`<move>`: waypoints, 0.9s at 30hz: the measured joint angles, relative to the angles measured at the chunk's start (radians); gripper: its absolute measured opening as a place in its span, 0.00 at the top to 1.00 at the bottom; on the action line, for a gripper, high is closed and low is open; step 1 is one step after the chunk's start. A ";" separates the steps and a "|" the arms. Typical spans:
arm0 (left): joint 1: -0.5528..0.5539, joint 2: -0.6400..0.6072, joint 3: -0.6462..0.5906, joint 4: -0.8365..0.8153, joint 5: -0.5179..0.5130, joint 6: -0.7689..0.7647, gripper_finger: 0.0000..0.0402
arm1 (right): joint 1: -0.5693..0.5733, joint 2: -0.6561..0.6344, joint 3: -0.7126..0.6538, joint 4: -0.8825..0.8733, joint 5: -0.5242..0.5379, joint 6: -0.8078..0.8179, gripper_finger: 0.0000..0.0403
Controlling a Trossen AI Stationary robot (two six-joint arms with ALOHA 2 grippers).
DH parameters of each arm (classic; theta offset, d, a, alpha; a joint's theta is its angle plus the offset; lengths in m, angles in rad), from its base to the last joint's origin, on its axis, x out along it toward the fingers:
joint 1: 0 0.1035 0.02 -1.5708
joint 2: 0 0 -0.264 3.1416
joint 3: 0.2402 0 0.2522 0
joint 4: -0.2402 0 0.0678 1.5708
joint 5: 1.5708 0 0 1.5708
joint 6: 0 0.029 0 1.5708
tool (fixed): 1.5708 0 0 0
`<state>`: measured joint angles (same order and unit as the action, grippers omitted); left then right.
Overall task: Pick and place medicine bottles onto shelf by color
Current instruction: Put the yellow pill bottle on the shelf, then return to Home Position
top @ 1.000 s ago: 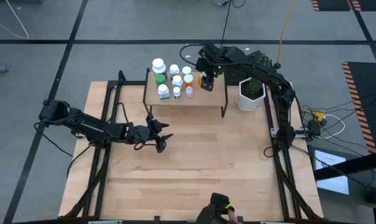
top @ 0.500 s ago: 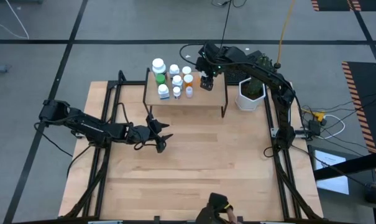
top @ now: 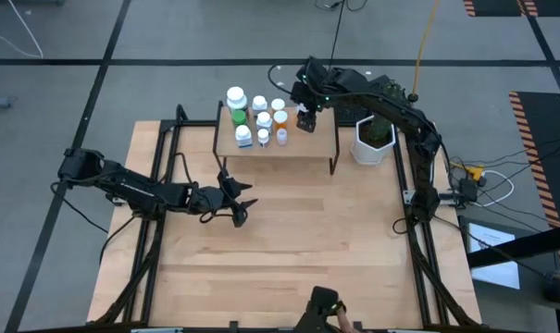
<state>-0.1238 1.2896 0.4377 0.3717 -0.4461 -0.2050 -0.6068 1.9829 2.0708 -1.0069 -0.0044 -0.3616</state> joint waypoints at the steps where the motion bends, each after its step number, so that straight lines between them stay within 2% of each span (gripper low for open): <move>1: 0.000 0.000 0.000 0.000 0.000 0.000 0.40 | 0.000 -0.007 0.000 0.000 0.000 -0.002 0.38; 11: -0.018 -0.010 0.000 -0.003 -0.085 0.000 0.40 | 0.045 -0.153 0.000 -0.043 0.000 0.051 0.38; 15: -0.053 -0.032 0.011 -0.003 -0.124 0.018 0.40 | 0.080 -0.236 -0.061 -0.061 0.001 0.069 0.38; 20: -0.123 -0.090 0.009 0.008 -0.167 0.049 0.40 | 0.152 -0.406 -0.270 -0.021 0.001 0.154 0.38; 23: -0.165 -0.140 0.012 0.034 -0.190 0.071 0.40 | 0.224 -0.542 -0.466 0.107 0.000 0.204 0.39; 27: -0.203 -0.195 0.009 0.050 -0.195 0.117 0.40 | 0.366 -0.705 -0.749 0.370 -0.003 0.271 0.42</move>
<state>-0.3264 1.0950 0.4465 0.4217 -0.6407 -0.0879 -0.2403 1.2779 1.3221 -0.6372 -0.0074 -0.0901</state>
